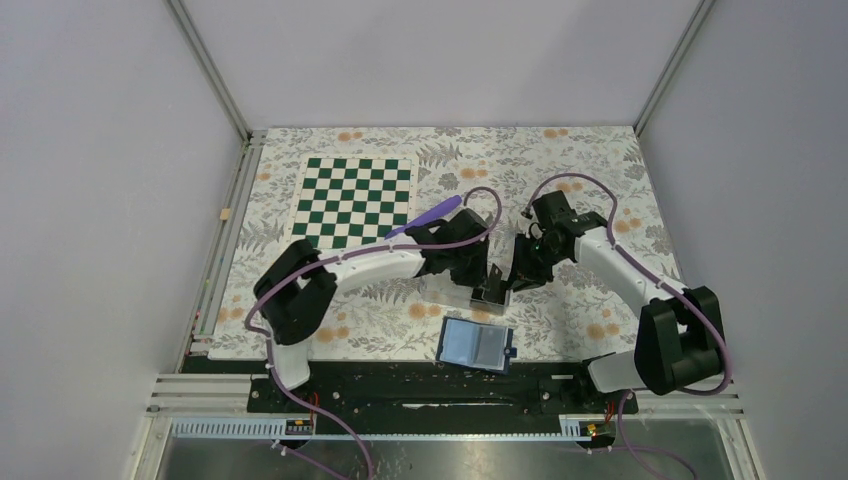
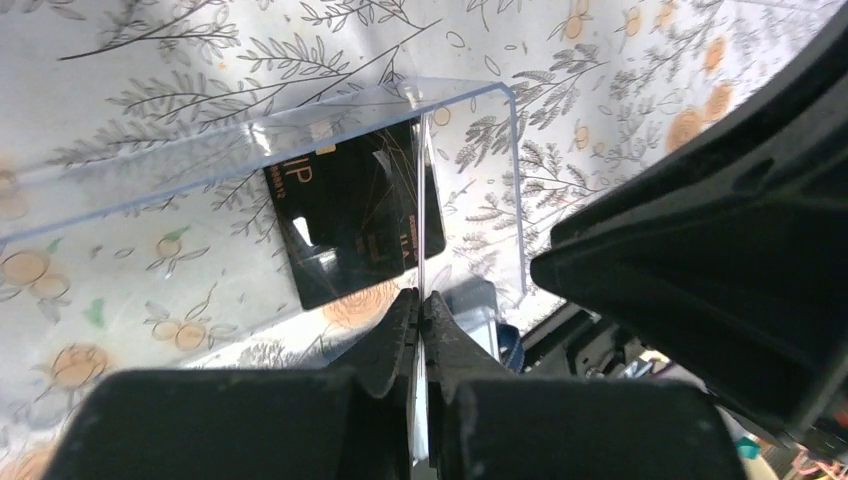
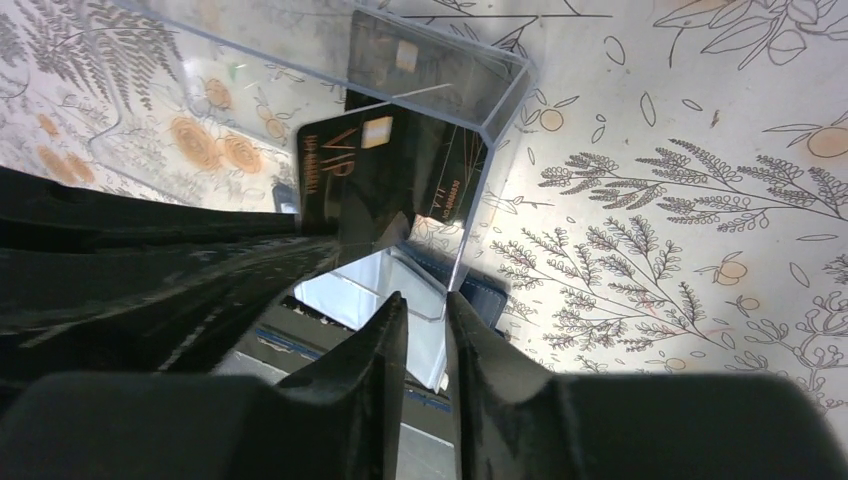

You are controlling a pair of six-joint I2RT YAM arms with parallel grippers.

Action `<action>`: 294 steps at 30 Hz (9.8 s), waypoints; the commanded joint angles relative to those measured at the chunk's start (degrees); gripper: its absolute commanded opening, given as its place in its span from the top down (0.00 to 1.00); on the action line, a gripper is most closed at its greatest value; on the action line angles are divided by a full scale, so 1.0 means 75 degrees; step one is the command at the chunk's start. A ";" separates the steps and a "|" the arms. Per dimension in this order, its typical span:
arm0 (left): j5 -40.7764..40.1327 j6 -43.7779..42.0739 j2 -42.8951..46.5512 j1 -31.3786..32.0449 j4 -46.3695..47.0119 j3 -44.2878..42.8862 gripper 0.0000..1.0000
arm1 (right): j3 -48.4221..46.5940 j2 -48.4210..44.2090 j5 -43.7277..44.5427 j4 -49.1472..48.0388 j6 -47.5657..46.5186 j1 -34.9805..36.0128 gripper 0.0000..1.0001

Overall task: Put the credit cards into the card holder
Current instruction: Pick up the credit card from the storage box, then place the credit card in the storage box.

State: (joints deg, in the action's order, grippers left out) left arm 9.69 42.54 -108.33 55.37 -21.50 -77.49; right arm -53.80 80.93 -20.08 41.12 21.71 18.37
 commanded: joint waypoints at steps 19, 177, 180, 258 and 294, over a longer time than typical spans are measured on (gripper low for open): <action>0.0720 0.0582 0.3142 -0.0839 0.3231 0.2523 1.00 | -0.0446 -0.1509 -0.0386 0.0141 -0.0121 -0.0374 0.38; 0.0914 0.1745 0.6663 -0.0833 0.5751 0.6395 1.00 | -0.0186 -0.2191 -0.3147 -0.2580 0.1667 0.0961 0.84; 0.1180 0.1749 0.6620 -0.0827 0.5936 0.6389 1.00 | -0.0212 -0.2149 -0.2516 -0.2264 0.1559 0.0961 0.65; 0.2067 0.1755 0.5737 -0.0823 0.5639 0.5893 1.00 | -0.0316 -0.1654 -0.2860 -0.2201 0.1364 0.0987 0.81; 0.2406 0.1544 0.5425 -0.0828 0.5194 0.5715 1.00 | -0.0123 -0.2296 -0.4238 -0.2842 0.0568 0.0996 0.67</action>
State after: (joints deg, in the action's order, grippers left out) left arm 27.27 54.85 -67.05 49.39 15.62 -32.27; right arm -54.15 65.78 -46.13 22.50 27.62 25.12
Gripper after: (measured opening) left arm 0.013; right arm 0.342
